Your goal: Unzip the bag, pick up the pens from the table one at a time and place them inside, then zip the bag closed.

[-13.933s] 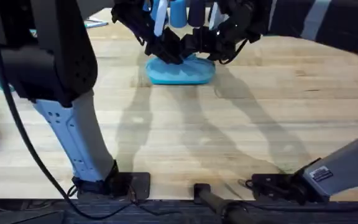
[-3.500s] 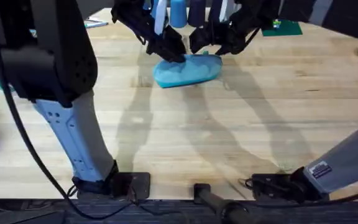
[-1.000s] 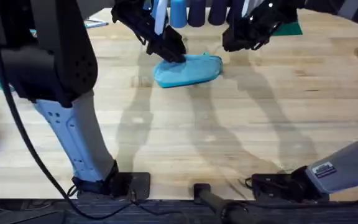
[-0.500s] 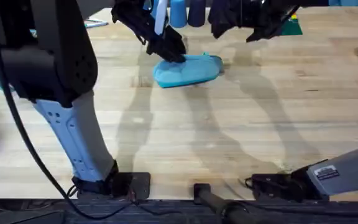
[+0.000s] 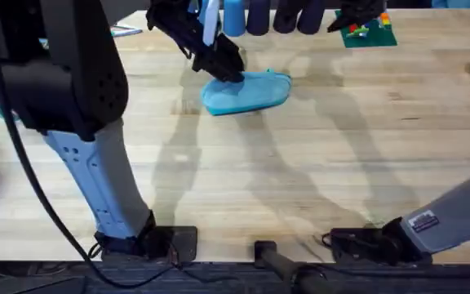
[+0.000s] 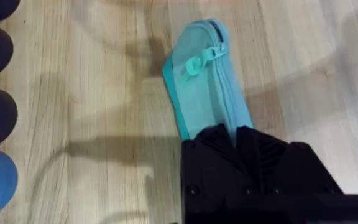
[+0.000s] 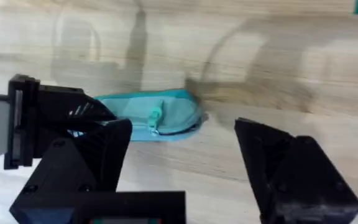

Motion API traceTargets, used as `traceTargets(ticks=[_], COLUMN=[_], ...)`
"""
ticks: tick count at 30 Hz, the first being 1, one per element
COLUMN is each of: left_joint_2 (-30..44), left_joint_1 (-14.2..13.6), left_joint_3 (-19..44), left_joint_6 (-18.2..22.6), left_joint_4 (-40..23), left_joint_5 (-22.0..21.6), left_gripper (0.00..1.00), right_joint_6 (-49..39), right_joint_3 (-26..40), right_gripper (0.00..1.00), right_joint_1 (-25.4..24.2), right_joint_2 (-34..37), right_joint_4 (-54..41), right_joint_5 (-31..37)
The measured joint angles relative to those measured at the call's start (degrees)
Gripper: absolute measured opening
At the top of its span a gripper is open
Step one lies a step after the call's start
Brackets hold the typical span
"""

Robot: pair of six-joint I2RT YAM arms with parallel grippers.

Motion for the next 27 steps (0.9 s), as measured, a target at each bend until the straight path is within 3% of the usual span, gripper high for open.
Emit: traceTargets(ticks=[9,27], left_joint_2=[0.0,0.0], left_joint_1=[0.0,0.0], left_joint_3=[0.0,0.0], left_joint_6=[0.0,0.0], left_joint_4=[0.0,0.0], left_joint_5=[0.0,0.0], left_gripper=[0.041,0.041], right_joint_6=[-0.21,-0.23], right_joint_3=[7.18,7.47], right_gripper=[0.996,0.996], right_joint_1=[-0.14,-0.05], right_joint_2=[10.13,16.5], right_joint_4=[-2.2,-4.41], right_joint_5=[-6.78,-9.95])
